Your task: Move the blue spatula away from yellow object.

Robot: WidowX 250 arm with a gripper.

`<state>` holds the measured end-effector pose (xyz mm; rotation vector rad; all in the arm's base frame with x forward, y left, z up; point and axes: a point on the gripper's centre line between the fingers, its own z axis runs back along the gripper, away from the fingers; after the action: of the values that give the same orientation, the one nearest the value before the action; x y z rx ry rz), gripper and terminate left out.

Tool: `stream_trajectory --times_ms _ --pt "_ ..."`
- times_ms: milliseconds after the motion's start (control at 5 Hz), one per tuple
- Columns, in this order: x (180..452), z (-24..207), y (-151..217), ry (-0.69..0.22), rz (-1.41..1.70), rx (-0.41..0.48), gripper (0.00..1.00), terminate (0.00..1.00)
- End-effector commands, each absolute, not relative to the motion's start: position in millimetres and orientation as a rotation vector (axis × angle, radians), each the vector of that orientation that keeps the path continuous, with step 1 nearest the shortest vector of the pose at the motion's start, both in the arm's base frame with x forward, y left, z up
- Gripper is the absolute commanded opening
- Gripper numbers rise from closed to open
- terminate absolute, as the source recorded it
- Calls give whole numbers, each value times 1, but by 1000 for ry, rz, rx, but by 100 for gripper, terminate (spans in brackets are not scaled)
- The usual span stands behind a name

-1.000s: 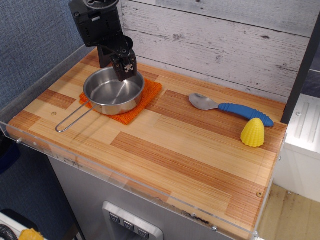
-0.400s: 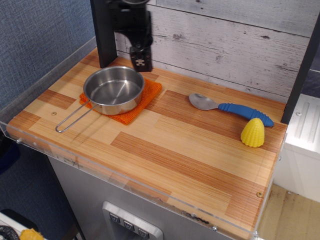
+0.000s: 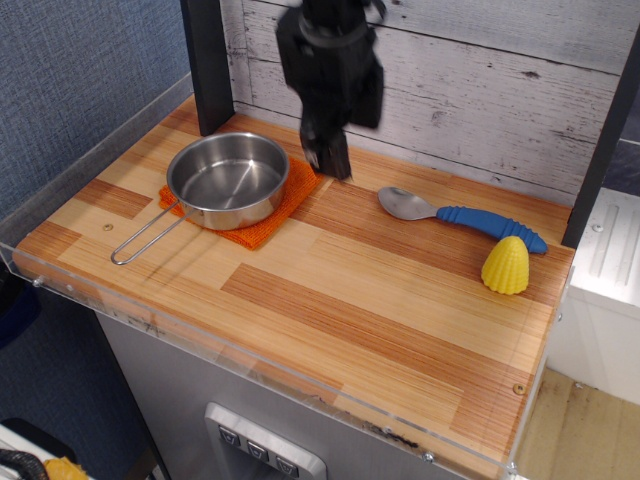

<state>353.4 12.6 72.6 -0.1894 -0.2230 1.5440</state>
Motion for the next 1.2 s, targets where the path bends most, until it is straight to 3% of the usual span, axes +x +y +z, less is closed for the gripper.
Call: stream_trajectory --times_ms 0,800,1000 --pt "354 58 -60 -184 1495 -262 100 0" --pt "405 25 -117 -177 1520 -196 100 0" --pt "408 17 -118 -173 1519 -160 0 0"
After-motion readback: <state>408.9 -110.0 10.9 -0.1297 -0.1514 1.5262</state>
